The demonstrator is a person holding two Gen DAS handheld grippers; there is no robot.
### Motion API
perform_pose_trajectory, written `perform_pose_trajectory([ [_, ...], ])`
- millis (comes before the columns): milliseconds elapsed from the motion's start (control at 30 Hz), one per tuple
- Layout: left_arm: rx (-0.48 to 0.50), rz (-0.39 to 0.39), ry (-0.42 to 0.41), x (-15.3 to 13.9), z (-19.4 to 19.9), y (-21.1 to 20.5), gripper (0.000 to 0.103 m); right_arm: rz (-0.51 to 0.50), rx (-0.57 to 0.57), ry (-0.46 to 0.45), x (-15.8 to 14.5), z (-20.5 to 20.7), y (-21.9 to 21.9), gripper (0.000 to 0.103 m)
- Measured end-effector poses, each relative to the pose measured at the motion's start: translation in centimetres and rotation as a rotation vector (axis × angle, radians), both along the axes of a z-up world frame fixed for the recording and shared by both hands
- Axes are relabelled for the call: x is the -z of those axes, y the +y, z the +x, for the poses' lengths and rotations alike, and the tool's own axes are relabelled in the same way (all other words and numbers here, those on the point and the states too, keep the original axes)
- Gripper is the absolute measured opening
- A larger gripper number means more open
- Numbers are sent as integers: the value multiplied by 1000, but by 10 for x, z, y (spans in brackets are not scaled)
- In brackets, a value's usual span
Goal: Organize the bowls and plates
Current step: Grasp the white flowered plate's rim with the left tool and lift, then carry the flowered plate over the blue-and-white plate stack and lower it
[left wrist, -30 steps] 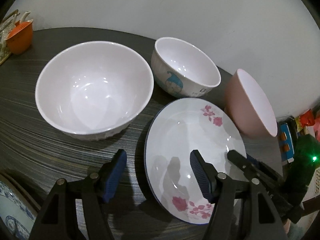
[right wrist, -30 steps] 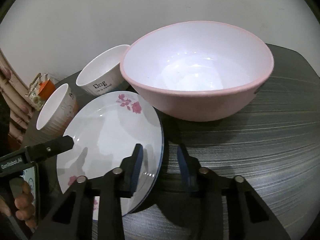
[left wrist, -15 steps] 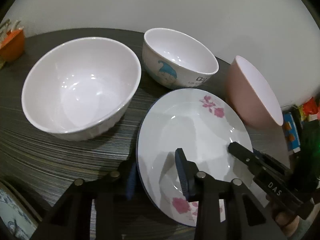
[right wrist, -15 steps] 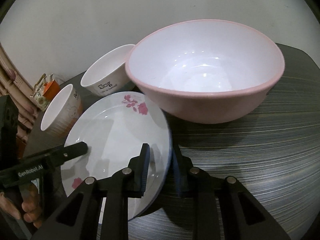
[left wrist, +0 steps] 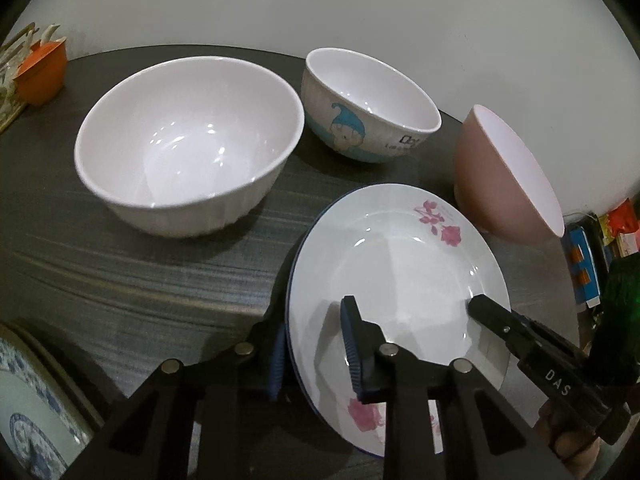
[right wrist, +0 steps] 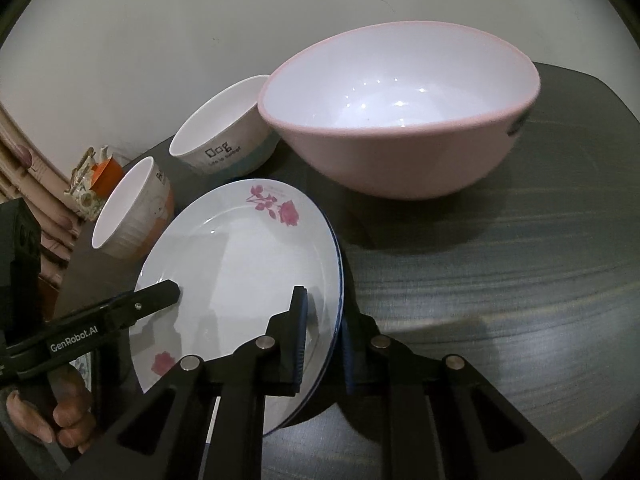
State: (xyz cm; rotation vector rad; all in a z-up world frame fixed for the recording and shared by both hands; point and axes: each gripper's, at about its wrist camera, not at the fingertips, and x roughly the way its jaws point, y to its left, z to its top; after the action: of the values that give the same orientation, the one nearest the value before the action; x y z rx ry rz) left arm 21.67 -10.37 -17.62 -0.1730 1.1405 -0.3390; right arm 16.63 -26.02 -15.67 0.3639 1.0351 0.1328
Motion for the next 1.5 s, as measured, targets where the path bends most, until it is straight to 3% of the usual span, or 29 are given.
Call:
perform_pose_trajectory([
  [600, -30, -7, -2, -17, -27, 44, 23, -11, -18, 2, -12, -38, 29, 14],
  [833, -39, -3, -17, -27, -54, 42, 23, -23, -32, -16, -27, -50, 39, 14],
  [1500, -117, -8, -92, -65, -95, 94, 23, -29, -106, -101, -72, -84, 84, 14],
])
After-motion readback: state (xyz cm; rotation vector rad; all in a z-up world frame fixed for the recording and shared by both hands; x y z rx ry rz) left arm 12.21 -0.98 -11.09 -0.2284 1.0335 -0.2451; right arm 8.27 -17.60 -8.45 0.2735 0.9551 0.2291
